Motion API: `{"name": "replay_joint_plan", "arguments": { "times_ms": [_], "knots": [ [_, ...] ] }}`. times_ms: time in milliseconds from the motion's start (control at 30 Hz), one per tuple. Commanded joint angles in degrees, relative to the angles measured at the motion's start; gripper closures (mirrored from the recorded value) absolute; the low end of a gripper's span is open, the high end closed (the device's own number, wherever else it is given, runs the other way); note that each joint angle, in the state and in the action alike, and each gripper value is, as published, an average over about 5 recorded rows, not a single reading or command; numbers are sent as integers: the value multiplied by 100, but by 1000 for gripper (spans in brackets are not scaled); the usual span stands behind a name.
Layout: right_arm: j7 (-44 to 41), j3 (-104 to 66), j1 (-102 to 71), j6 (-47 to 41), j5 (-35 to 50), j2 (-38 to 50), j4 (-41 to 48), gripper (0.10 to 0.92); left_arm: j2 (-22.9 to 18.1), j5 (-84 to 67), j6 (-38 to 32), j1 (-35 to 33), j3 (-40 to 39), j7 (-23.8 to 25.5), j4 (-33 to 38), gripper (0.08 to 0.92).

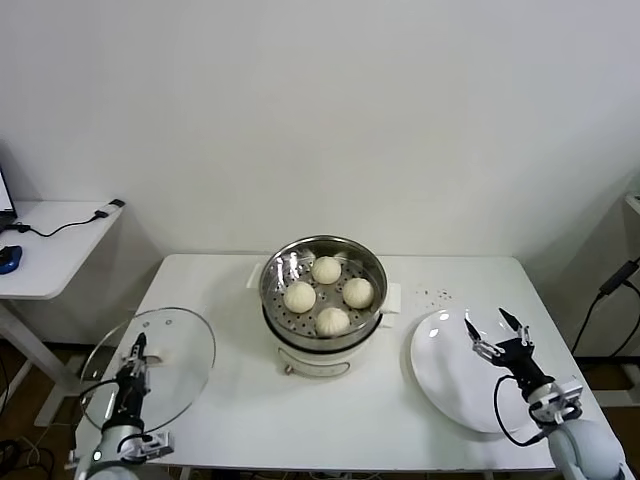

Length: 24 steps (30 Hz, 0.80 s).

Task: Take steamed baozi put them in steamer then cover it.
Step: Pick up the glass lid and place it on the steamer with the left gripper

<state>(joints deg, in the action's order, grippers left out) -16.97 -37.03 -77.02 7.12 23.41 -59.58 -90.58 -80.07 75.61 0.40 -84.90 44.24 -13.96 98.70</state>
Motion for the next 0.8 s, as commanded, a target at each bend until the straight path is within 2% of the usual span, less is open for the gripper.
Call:
{"name": "replay_joint_plan", "arguments": {
  "times_ms": [33,267,367,467,600,700,800],
  "knots": [
    [16,2,134,0,-36,16,93,203,898,-487,1122,-348,-264,477,1851,852],
    [56,107,328,24,-193,55,244,203,1924,-793,2791,-61,-1250,1276,2783,852],
    [94,171,419,29,-276,54,321,203,2341,-728,3334,333,-1801,1640,2868,852],
    [116,216,512,32,-331,24,414,203,2531,-549,3783,868,-2325,2150,2865,852],
    [171,305,643,37,-402,-5,534,203,2423,-146,4234,1772,-3241,3023,2825,852],
    [217,373,716,38,-436,-18,570,203,2015,245,4421,2347,-3866,3575,2725,852],
    [228,384,745,42,-455,-31,587,203,1501,723,4460,2737,-4344,3878,2523,852]
  ]
}}
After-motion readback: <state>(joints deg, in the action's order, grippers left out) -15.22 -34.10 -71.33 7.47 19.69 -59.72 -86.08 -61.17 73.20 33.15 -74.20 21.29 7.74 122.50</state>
